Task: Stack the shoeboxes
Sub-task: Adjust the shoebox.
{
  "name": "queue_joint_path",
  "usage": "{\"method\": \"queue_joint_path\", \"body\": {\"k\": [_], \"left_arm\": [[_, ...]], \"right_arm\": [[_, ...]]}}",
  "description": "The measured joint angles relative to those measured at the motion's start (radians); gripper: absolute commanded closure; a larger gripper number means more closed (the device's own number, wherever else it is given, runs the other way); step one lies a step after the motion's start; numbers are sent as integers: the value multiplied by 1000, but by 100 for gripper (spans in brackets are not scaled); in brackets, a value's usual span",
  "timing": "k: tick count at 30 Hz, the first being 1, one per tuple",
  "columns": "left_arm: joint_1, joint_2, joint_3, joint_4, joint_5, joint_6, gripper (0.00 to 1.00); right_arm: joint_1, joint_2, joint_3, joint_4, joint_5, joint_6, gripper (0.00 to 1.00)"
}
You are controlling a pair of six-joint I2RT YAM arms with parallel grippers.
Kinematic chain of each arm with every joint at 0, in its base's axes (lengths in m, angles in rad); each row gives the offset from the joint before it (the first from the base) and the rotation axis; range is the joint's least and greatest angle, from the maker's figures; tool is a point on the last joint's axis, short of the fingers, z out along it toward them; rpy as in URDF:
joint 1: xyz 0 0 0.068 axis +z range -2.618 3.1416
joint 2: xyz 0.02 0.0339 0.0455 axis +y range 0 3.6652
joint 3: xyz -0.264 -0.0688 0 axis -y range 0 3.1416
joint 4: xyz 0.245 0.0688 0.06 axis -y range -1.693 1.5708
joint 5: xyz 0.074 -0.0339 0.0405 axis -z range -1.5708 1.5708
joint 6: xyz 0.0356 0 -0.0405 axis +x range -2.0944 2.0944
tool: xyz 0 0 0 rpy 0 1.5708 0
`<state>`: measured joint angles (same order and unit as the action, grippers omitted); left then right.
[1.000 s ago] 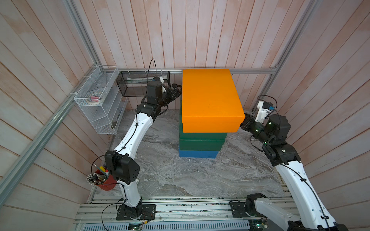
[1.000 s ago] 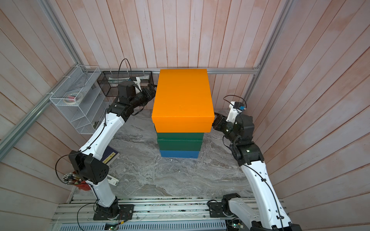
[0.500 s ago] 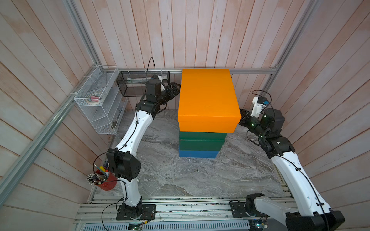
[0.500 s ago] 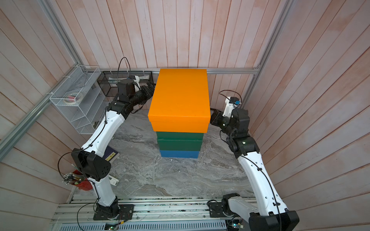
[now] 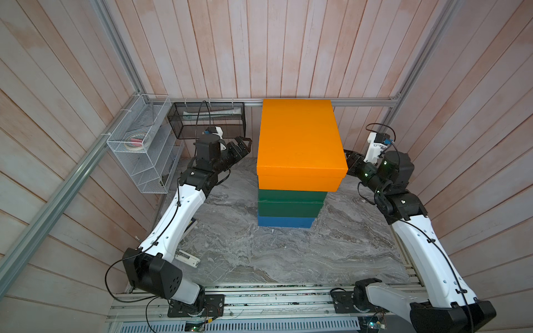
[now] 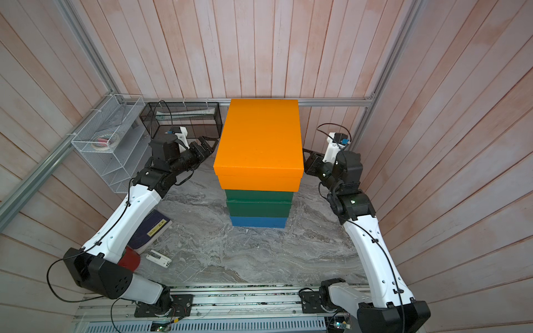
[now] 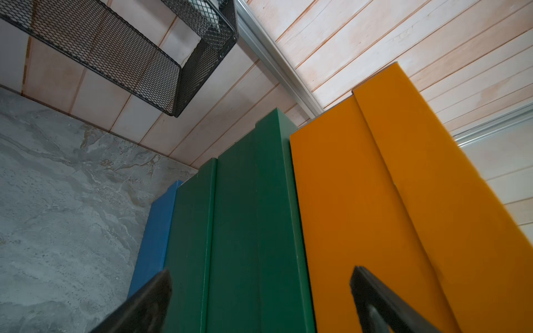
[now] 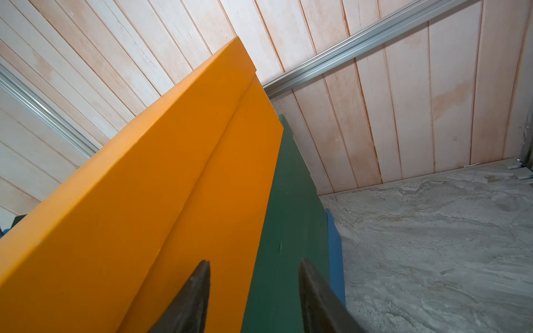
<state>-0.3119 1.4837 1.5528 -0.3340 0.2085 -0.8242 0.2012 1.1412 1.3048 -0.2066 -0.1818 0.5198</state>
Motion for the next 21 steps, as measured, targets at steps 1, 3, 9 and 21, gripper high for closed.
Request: {"method": "queue_joint_path", "body": {"k": [1, 3, 9, 21], "left_arm": [[-8, -5, -6, 1, 1, -4, 0], [-32, -5, -6, 8, 1, -7, 0], [-71, 0, -6, 8, -1, -6, 0], [-66, 111, 115, 6, -8, -6, 0]], "right_arm": [[0, 3, 0, 2, -1, 0, 49], [0, 6, 0, 5, -3, 2, 49], [0, 8, 0, 19, -3, 4, 49], [-7, 75, 13, 53, -6, 4, 49]]}}
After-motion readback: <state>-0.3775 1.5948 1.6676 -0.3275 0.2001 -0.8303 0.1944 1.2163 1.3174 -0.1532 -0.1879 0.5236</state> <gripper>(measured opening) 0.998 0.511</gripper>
